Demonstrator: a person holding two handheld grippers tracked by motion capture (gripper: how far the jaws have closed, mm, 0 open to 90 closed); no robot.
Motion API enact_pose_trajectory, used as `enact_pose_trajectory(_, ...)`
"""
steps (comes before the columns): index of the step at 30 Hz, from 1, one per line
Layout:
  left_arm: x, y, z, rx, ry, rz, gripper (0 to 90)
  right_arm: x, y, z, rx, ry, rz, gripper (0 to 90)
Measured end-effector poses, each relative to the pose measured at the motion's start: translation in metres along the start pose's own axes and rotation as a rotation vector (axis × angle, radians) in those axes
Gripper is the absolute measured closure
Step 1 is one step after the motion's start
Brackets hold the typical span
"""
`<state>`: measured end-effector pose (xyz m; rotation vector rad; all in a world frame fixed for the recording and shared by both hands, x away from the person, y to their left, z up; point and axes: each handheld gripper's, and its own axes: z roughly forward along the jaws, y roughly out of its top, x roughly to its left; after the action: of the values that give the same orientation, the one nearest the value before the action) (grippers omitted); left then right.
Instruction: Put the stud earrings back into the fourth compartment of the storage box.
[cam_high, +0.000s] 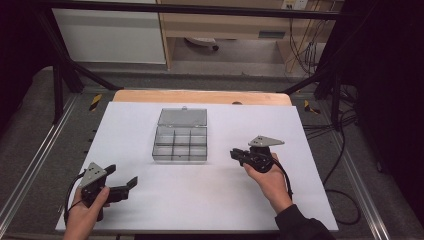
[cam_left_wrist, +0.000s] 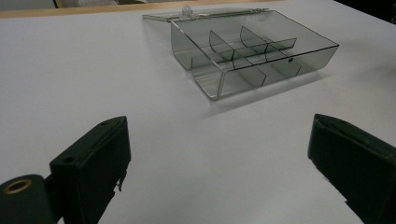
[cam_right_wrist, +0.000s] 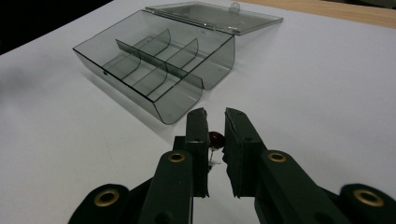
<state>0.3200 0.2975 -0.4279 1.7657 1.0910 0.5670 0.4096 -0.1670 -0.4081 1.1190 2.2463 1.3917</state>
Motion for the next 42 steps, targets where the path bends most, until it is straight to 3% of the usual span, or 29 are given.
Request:
enact_pose_trajectory(16,0.000,0.000,0.000,0.001,0.002,0.002,6.0,0.035,0.029,0.037,-0.010,0.085,-0.034,80.2)
enact_pose_trajectory(27,0.000,0.000,0.000,0.005,0.003,0.001,6.0,0.052,0.046,0.046,-0.025,0.116,-0.043,80.2)
enact_pose_trajectory(39,-0.001,0.000,0.000,0.009,0.007,0.003,6.0,0.056,0.047,0.066,-0.022,0.154,0.059,80.2)
enact_pose_trajectory(42,0.000,0.000,0.000,0.008,0.005,-0.001,6.0,0.055,0.048,0.075,-0.022,0.176,0.109,80.2)
